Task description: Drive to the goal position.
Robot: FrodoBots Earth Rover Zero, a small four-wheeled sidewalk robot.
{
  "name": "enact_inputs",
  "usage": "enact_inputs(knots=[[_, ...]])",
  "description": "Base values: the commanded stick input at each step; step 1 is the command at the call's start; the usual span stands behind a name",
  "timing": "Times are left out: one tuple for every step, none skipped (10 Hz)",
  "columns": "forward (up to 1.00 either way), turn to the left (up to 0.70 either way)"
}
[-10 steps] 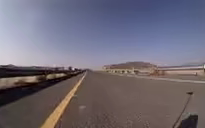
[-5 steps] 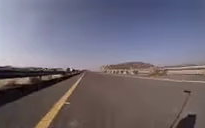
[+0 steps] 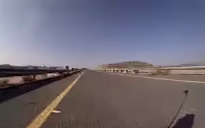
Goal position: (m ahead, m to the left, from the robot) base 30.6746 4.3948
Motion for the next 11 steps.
enact_inputs(knots=[[0.85,0.00],[0.85,0.00],[0.85,0.00],[0.85,0.00],[0.85,0.00],[0.85,0.00],[0.85,0.03],[0.85,0.07],[0.85,0.24],[0.85,0.07],[0.85,0.00]])
